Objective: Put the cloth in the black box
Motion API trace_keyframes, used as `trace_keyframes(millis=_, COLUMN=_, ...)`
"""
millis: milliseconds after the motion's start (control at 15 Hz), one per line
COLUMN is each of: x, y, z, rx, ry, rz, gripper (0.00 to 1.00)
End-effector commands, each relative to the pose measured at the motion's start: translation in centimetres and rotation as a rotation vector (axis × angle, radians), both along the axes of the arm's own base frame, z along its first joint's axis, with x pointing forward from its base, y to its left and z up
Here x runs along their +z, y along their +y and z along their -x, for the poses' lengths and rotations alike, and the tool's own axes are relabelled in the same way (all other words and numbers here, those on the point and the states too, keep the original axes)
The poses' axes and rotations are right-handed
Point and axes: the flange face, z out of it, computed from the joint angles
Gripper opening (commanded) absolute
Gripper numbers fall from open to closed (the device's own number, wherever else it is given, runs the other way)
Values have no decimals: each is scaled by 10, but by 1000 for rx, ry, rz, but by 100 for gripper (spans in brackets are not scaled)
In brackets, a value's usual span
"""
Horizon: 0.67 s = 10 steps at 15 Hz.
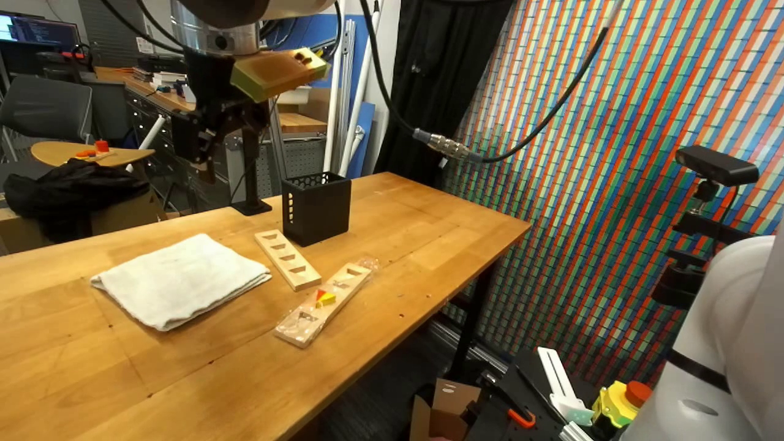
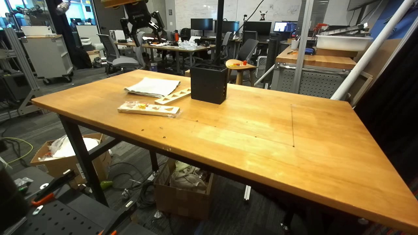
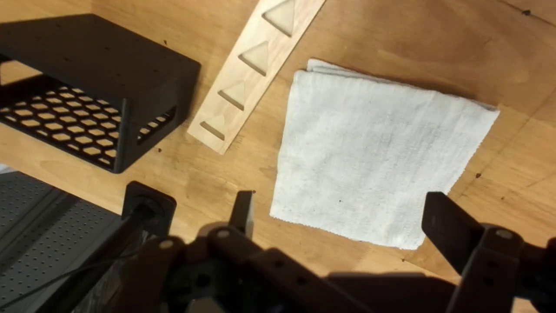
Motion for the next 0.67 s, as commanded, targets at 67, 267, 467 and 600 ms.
trace_keyframes(millis=67, x=-16, y=22, z=-44, rx=63, ry=0, rz=-15, gripper=100)
trace_keyframes(millis=267, x=-30, y=32, z=-64, rx=78, ry=11, rz=-16, gripper=100)
trace_keyframes(millis=467, x=-49, y=40, z=-82, rx=81, ry=26, rz=-21, gripper=100)
trace_keyframes(millis=600, x=-67, y=45, z=-93, rx=80, ry=32, rz=-28, gripper=100)
